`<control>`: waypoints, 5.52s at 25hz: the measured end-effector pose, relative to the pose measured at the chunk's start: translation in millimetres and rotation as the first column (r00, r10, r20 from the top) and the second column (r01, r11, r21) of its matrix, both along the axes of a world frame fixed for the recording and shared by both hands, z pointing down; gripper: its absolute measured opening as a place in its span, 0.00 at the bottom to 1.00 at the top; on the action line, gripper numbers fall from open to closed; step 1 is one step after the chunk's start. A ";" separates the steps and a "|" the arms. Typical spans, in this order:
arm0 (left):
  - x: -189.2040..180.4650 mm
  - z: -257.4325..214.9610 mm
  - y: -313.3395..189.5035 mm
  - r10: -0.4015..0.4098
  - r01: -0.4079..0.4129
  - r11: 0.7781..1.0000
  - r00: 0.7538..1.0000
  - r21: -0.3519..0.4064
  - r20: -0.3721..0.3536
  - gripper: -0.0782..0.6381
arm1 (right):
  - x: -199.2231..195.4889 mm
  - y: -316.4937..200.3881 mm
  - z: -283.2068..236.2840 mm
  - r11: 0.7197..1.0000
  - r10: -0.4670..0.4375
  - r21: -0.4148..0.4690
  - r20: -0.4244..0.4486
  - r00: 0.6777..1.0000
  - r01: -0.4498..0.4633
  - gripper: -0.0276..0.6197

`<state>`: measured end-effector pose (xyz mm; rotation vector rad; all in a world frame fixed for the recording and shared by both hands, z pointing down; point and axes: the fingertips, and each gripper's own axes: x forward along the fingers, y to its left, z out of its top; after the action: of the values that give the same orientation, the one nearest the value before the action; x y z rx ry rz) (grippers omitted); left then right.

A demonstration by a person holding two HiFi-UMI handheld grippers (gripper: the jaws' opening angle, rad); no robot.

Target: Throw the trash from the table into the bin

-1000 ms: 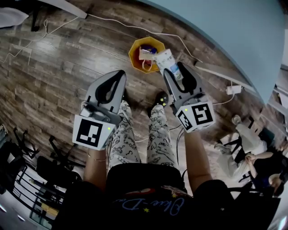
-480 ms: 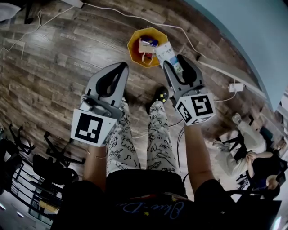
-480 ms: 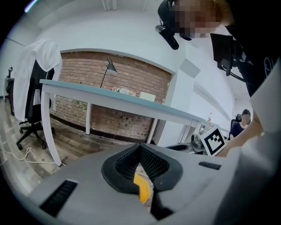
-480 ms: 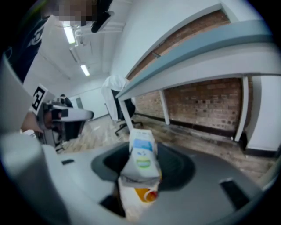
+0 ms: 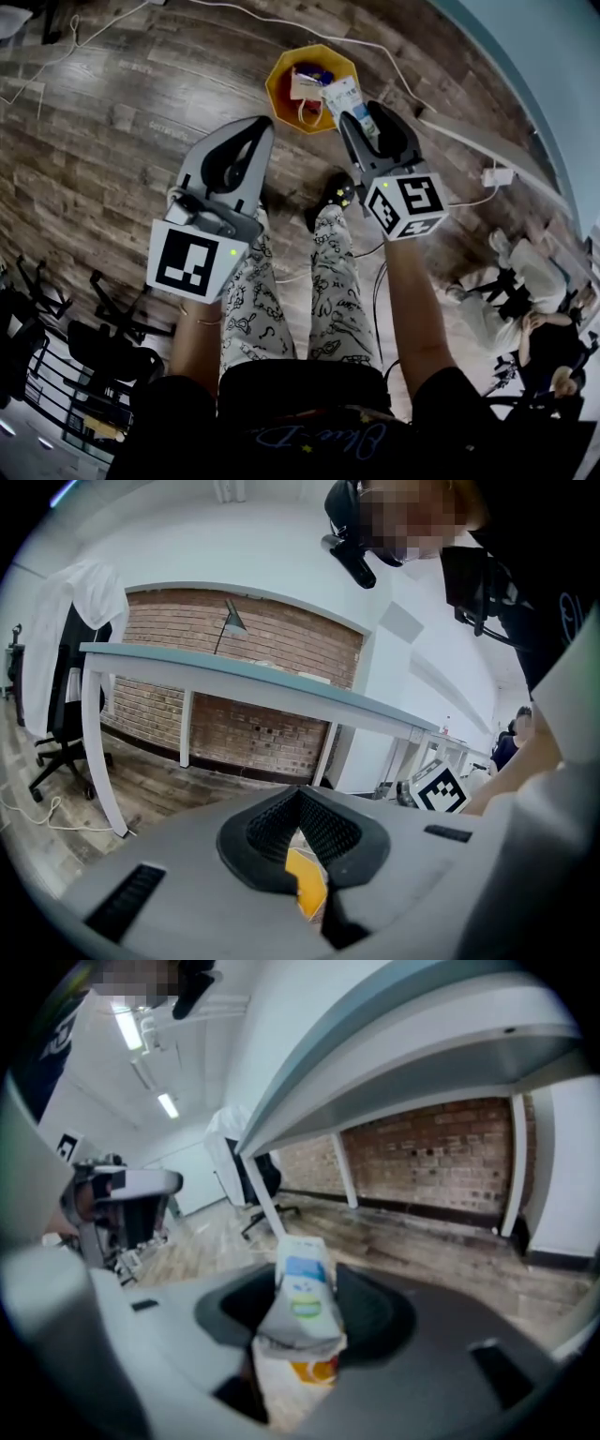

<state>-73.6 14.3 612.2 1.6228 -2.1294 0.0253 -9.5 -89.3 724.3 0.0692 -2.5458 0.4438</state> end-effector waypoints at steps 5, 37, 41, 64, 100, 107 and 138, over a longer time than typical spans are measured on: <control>0.3 6.5 -1.1 0.004 -0.004 1.000 1.000 -0.004 -0.002 0.12 | -2.1 1.8 26.3 1.000 -0.011 -0.011 -0.048 0.999 0.011 0.36; -6.3 23.2 18.0 -0.101 0.100 0.995 0.993 -0.022 -0.065 0.12 | -21.3 26.3 128.8 0.989 -0.148 -0.037 -0.232 0.961 0.143 0.36; -10.6 21.5 18.4 -0.100 0.099 0.995 0.993 -0.019 -0.060 0.12 | -25.2 27.0 127.2 0.990 -0.142 -0.040 -0.229 0.963 0.137 0.36; -8.5 11.0 13.8 -0.086 0.086 0.996 0.995 -0.004 -0.056 0.12 | -26.7 24.3 91.5 0.994 -0.109 -0.037 -0.141 0.984 0.105 0.05; 20.1 -101.8 9.8 0.018 -0.015 0.996 0.999 0.087 -0.031 0.12 | 3.5 28.1 -165.3 0.999 0.041 -0.033 0.239 0.970 -0.034 0.05; 18.6 -163.0 9.9 0.022 -0.017 0.989 0.999 0.148 -0.026 0.12 | 9.2 38.5 -220.2 0.995 0.076 -0.077 0.258 0.963 -0.058 0.05; 35.6 -308.6 4.6 0.114 -0.143 0.964 0.984 0.226 0.136 0.12 | 7.0 55.7 -388.9 0.998 -0.054 0.045 0.347 0.936 0.041 0.05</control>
<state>-38.0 18.9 303.5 1.9408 -2.1817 -0.0930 -2.5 -33.5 335.4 -0.0634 -2.8978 0.4203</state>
